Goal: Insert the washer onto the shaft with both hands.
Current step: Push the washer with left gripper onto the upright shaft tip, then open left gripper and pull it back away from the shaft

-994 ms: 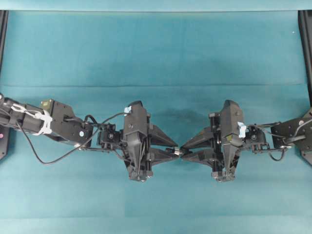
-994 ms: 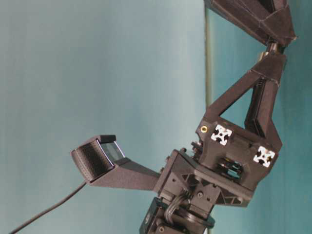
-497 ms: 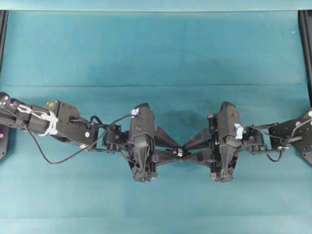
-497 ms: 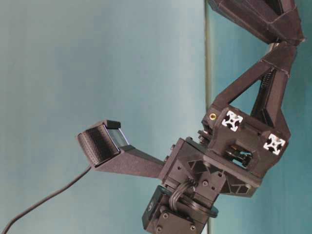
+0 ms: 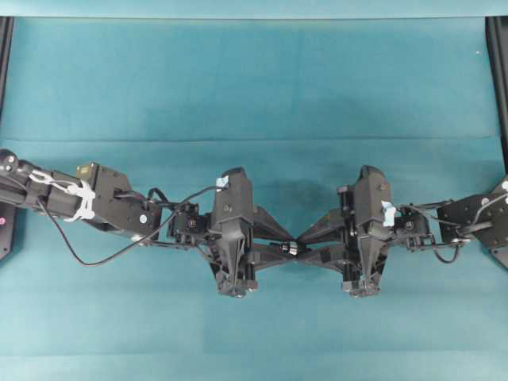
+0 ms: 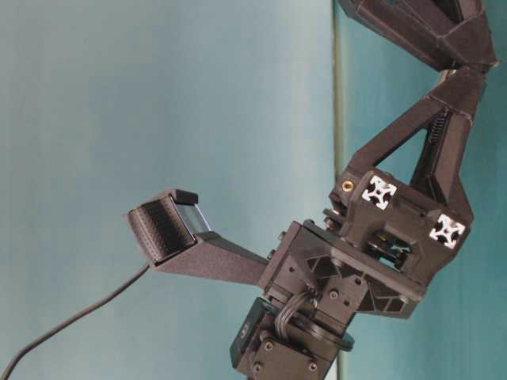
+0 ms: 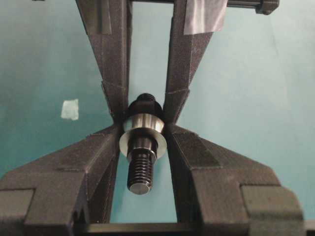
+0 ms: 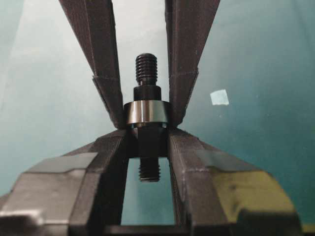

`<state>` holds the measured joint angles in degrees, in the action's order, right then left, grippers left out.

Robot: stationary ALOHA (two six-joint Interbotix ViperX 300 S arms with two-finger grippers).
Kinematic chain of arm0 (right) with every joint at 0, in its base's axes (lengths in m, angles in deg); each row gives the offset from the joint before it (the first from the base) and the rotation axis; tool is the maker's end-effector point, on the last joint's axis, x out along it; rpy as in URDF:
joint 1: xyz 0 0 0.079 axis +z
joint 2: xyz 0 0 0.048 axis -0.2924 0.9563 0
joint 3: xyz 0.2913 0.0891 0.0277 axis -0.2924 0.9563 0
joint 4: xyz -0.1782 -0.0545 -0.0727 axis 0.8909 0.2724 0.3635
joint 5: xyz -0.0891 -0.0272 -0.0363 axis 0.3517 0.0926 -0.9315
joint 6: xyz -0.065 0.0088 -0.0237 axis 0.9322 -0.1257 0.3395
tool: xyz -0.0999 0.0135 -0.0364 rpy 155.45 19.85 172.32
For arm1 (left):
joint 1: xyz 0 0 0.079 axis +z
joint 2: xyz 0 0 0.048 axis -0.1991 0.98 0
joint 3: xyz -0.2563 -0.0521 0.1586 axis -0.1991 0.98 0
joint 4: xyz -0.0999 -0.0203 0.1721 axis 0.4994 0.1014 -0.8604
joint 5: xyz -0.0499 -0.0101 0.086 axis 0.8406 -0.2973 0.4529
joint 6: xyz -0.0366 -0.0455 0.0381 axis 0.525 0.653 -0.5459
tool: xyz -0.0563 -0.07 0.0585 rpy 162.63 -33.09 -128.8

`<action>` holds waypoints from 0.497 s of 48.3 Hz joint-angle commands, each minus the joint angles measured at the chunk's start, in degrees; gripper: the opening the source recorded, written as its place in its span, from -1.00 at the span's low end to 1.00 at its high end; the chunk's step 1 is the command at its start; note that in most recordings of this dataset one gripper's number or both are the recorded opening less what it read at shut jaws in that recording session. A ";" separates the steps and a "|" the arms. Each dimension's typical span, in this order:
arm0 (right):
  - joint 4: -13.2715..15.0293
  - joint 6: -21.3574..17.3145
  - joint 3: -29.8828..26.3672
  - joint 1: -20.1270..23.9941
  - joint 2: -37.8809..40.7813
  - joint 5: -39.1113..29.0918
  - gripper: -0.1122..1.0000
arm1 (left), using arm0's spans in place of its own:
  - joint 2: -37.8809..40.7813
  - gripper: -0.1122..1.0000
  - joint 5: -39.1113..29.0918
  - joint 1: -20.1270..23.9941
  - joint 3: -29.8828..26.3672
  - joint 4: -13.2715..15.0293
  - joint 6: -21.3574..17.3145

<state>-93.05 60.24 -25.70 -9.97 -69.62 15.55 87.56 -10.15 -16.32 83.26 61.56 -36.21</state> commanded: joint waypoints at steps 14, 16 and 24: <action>-0.18 -0.44 -0.88 -0.18 -0.62 0.09 -0.80 | -1.41 0.80 -0.44 -0.18 -0.88 -0.09 0.09; -0.18 -0.35 -0.79 -0.26 -0.62 -0.09 -0.80 | -1.67 0.79 -0.88 -0.09 -0.88 -0.09 0.00; -0.09 -0.35 -0.70 -0.26 -0.62 -0.18 -0.80 | -2.55 0.72 -3.08 -0.09 -0.79 -0.09 -0.18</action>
<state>-93.13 60.24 -25.96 -10.23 -69.70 15.02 86.51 -12.88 -16.40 83.09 61.65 -36.29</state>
